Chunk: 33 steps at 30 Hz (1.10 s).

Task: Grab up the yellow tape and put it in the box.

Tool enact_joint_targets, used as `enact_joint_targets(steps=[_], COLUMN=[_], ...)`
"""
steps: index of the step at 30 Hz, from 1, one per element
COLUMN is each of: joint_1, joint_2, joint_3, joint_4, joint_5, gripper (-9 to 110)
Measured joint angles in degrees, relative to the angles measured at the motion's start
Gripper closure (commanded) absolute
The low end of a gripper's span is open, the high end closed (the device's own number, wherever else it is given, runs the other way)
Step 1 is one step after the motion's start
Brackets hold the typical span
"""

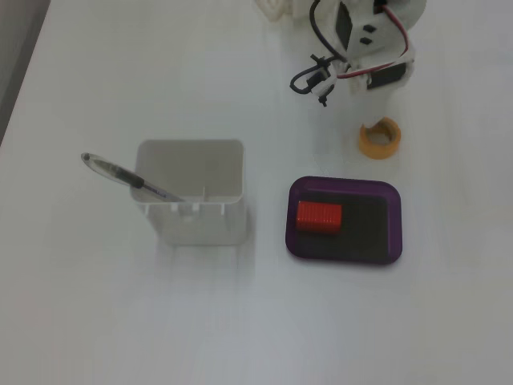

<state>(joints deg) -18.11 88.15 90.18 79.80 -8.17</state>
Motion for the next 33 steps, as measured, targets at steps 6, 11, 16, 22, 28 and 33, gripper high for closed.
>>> enact_joint_targets(steps=[6, 11, 16, 22, 28, 33], joint_1=[0.09, -0.70, -0.35, -3.69, -5.01, -5.54], joint_2=[-0.70, -0.70, -0.70, -0.97, -1.05, -1.05], joint_3=[-1.67, -1.76, -1.76, -1.76, 2.29, 8.00], joint_4=[0.00, 0.00, 0.00, -0.26, -4.48, -10.02], joint_5=[0.00, 0.00, 0.00, 0.00, 0.00, 0.00], gripper=[83, 83, 83, 83, 83, 83])
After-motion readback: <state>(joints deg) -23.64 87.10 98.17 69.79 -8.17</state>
